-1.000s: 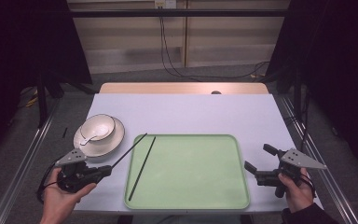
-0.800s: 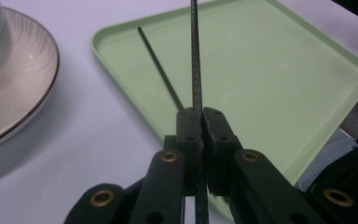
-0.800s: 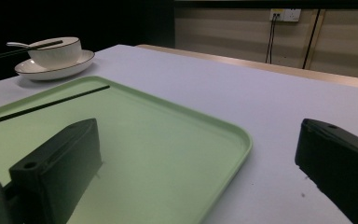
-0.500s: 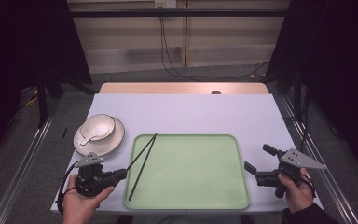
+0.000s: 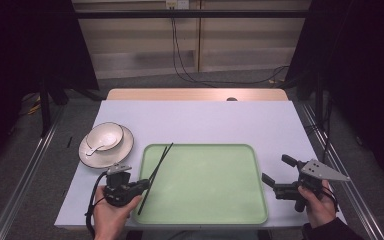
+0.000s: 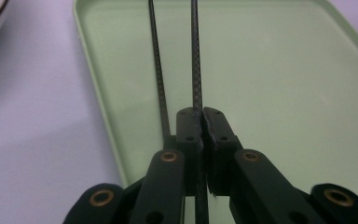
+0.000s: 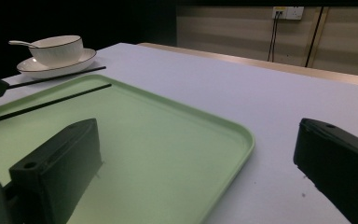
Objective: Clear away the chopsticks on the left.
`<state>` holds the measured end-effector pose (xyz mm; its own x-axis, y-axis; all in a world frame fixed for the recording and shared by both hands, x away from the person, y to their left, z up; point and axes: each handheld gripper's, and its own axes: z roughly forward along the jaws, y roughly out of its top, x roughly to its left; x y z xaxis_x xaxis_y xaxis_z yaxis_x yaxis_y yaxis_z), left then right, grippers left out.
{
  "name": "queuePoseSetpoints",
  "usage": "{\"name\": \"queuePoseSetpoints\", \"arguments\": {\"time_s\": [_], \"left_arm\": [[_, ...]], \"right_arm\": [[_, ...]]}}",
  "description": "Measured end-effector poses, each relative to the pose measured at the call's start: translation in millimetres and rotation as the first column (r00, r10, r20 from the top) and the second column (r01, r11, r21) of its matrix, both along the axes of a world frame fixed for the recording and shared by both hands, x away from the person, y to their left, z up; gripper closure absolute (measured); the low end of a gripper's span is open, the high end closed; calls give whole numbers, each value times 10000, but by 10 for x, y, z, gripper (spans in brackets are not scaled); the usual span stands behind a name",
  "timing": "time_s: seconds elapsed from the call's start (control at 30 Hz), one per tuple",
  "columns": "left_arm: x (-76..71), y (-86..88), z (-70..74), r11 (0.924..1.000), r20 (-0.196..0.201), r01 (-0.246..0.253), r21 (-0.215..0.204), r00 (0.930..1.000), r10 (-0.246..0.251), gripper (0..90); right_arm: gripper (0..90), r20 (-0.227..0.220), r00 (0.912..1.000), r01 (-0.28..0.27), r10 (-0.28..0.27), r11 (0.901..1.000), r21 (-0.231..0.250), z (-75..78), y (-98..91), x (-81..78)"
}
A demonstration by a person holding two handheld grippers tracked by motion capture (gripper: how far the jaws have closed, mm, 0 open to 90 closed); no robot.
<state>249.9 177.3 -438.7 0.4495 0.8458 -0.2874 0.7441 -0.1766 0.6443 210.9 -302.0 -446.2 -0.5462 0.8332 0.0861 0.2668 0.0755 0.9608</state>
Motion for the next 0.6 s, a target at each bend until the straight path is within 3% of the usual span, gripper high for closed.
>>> {"name": "queuePoseSetpoints", "arguments": {"time_s": [0.13,0.3,0.43,0.6], "left_arm": [[53,-119,-37,9997,-54,-107,242,9999,108,860],[62,-115,-84,9984,-139,-500,265,9986,503,859],[97,-123,-154,9983,-426,-466,362,9979,481,859],[107,-159,-182,9979,-472,-396,506,9980,420,859]], "right_arm": [[3,1,10000,-49,49,10000,-24,2,-4,-6],[3,15,10000,-52,52,10000,-55,-1,-1,-3],[5,7,9999,-125,125,9999,-66,-3,12,-4],[5,8,9999,-142,142,9999,-91,-5,11,-1]]}}
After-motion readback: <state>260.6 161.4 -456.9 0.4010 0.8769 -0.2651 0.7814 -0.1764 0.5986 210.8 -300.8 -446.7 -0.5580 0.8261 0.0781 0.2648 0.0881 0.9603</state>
